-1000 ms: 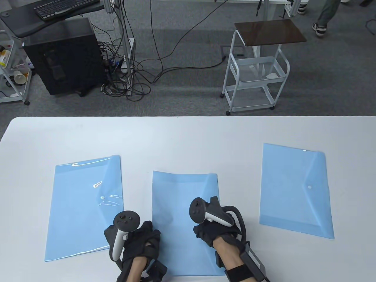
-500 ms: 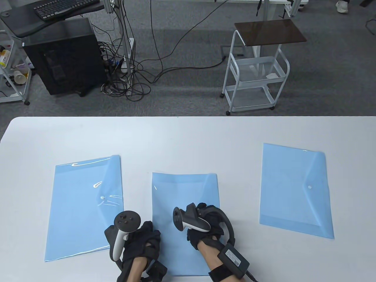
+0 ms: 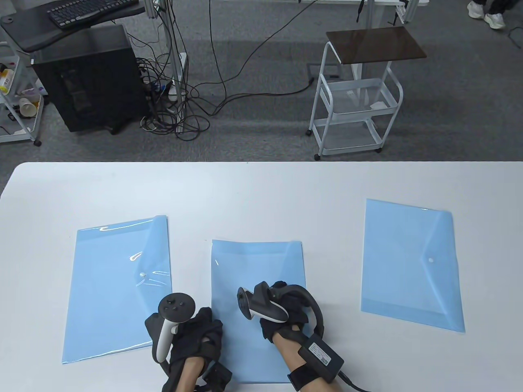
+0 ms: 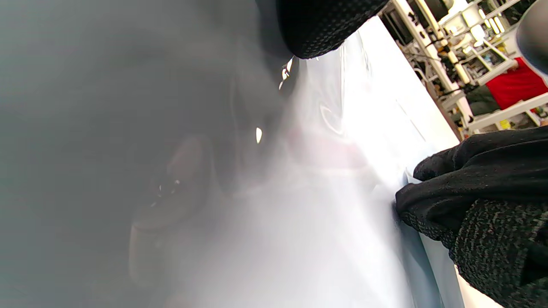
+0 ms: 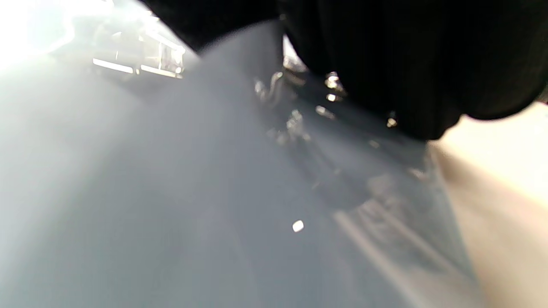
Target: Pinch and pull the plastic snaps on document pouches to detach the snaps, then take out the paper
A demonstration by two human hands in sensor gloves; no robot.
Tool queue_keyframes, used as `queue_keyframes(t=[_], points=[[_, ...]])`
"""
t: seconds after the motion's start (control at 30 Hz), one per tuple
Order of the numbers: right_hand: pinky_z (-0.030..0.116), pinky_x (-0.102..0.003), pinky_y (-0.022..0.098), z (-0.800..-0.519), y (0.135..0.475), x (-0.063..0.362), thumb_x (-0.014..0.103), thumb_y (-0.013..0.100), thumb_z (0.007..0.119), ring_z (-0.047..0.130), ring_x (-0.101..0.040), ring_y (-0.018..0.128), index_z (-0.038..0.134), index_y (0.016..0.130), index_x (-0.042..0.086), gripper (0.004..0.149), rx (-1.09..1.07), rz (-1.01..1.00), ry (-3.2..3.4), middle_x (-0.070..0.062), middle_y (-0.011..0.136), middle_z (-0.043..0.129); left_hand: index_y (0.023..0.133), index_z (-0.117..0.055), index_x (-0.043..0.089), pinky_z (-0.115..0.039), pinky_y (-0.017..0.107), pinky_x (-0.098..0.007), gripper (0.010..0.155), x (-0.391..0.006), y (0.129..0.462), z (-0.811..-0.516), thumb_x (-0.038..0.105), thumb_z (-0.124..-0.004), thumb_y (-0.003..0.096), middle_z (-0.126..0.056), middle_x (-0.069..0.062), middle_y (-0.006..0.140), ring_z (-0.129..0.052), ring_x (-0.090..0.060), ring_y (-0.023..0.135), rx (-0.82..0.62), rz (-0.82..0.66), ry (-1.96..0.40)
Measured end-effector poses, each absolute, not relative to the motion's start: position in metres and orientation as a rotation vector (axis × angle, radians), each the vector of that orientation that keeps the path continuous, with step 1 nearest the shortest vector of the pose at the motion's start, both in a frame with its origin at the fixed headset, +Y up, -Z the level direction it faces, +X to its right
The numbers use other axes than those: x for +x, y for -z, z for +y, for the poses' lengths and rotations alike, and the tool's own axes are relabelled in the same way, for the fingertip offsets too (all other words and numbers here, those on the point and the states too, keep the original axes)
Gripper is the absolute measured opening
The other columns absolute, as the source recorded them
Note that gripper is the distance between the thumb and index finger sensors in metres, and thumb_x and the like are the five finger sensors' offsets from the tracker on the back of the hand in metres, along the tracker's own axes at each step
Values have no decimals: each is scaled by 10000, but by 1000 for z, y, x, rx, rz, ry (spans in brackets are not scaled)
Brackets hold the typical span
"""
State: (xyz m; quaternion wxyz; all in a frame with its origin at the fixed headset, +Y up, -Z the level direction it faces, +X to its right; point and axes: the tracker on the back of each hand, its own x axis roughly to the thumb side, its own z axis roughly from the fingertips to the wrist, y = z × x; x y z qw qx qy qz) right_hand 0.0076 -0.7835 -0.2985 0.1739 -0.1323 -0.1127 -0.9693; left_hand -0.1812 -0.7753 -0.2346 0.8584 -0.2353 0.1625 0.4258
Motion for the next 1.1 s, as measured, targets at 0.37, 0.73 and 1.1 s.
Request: queue_keyframes(t=[0.37,0.73,1.1], points=[[968,-564,324,-781,300,12,276,515,878,1101,-421,508,759,917,-89,556,-342,-69,2710,-251,693,1017,1009,-633,75,-993,407,-342,480,-183,235,-776,249,-733,573,-941,-75,855,-1120,-217,582,-495,336,-879],[749,-731,519,-743,304,38,196,550,841,833,-578,845,449,1103,-26,714,-275,-204,2962,-353,1092,666,1009,-628,67,-987,409,-343,483,-184,234,-776,253,-739,577,-936,-64,852,-1114,-217,578,-501,356,-896],[563,-587,749,-718,277,55,144,416,974,568,-392,1075,666,1023,232,686,-738,-103,2548,-102,1182,558,1007,-624,63,-992,405,-333,485,-184,233,-777,256,-741,578,-937,-60,851,-1112,-213,574,-488,367,-898]])
